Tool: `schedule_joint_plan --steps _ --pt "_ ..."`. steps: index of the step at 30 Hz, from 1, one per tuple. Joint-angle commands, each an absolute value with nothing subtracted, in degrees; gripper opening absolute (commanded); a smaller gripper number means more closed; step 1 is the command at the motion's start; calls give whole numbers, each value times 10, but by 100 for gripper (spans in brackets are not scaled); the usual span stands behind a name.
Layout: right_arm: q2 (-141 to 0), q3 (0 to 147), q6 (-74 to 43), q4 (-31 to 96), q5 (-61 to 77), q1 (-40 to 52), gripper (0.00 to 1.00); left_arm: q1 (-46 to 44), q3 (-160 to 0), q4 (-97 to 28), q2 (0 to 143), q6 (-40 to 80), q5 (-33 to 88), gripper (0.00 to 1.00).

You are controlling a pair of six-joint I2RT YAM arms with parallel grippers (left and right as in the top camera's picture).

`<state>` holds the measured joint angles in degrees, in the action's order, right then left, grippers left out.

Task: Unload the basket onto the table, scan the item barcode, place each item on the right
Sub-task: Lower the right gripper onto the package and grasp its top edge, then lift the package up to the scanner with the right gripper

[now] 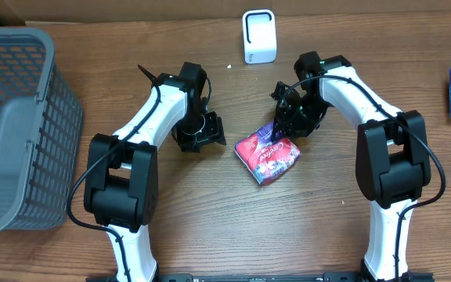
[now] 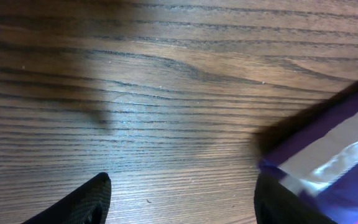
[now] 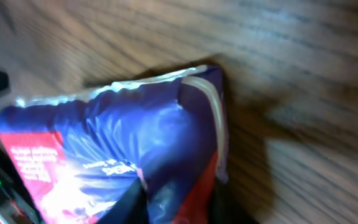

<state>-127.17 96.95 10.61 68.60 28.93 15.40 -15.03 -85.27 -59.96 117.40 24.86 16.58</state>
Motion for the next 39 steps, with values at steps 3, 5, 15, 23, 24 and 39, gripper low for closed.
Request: schedule_joint_plan --steps 3,5,15,23,24,39 --pt "-1271 961 30 662 277 156 4 -154 -864 -598 1177 237 174 66" --pt "-1271 967 1 659 277 154 4 -154 -864 -598 1177 237 174 66" --pt "-1264 1069 -104 671 286 127 4 -154 -864 -597 1177 237 174 77" --pt "-1264 1209 -195 625 291 106 4 -154 -864 -589 1177 237 174 100" --pt "-1264 1216 -211 608 292 105 4 -154 -864 -587 1177 238 174 100" --pt "-1301 1218 -480 299 181 119 4 -154 -864 -547 1177 240 174 100"
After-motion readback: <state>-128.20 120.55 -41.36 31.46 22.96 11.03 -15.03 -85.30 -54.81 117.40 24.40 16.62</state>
